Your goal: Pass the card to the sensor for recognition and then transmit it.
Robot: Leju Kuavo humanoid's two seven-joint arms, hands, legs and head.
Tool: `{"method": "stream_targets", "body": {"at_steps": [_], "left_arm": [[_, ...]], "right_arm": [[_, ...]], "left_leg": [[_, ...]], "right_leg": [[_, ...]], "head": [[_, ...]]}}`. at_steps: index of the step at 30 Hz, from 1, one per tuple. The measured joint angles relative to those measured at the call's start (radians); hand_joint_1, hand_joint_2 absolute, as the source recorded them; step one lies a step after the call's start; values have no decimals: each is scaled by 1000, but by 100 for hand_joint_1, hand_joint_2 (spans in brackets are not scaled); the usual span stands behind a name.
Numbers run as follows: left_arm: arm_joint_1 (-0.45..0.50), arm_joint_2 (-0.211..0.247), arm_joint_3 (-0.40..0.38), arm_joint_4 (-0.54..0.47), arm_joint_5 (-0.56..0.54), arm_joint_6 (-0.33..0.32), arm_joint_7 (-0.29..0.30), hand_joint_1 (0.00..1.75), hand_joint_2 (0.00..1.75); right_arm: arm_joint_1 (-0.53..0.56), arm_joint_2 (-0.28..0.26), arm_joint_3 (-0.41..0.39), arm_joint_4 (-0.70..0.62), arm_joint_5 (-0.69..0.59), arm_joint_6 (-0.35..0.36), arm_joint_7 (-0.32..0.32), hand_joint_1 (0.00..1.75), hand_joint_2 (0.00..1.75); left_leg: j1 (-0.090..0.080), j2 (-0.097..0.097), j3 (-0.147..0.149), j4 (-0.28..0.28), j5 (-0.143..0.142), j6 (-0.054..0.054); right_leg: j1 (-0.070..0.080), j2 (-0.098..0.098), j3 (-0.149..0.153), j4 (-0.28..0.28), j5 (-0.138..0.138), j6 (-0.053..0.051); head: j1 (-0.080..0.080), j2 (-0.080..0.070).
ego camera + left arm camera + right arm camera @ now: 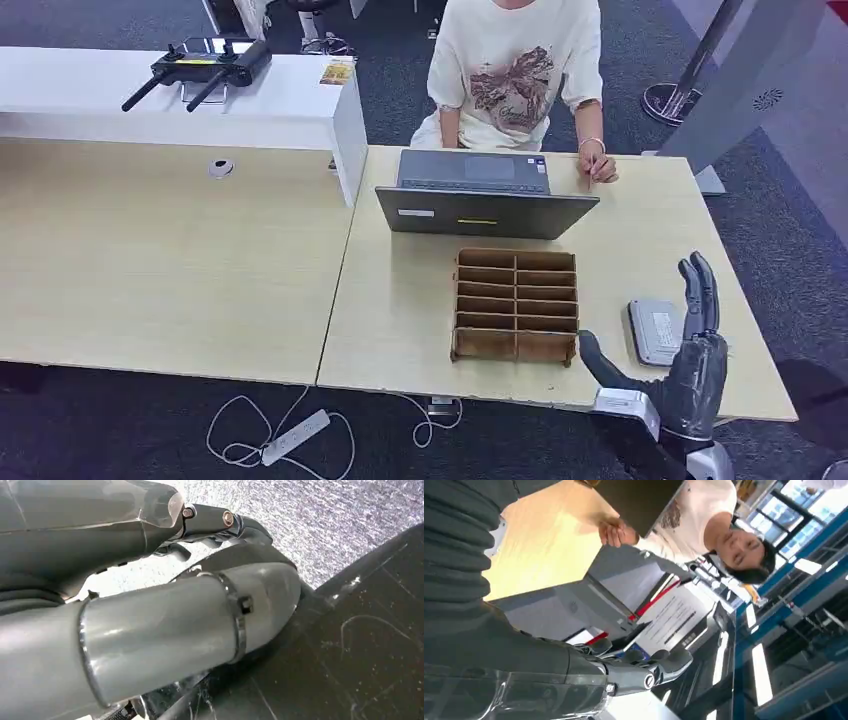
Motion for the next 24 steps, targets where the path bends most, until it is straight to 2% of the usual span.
{"method": "stream_targets", "body": {"at_steps": [5,13,24], "left_arm": [[-1,1,0,0,5,-15,-7,0,0],[-1,5,0,0,0,-25,-15,0,0],[-2,5,0,0,-1,-28,-15,0,0]], "right_arm": [[3,5,-5,-2,98,18,12,0,175],[4,0,16,-2,380,18,64,0,175],[6,-7,36,-2,397,16,71,0,175]], "left_leg": [[0,0,0,0,0,0],[0,0,0,0,0,0],[0,0,0,0,0,0]], "right_leg": [[0,0,0,0,0,0],[0,0,0,0,0,0],[0,0,0,0,0,0]], "head": [[0,0],[0,0],[0,0]]}}
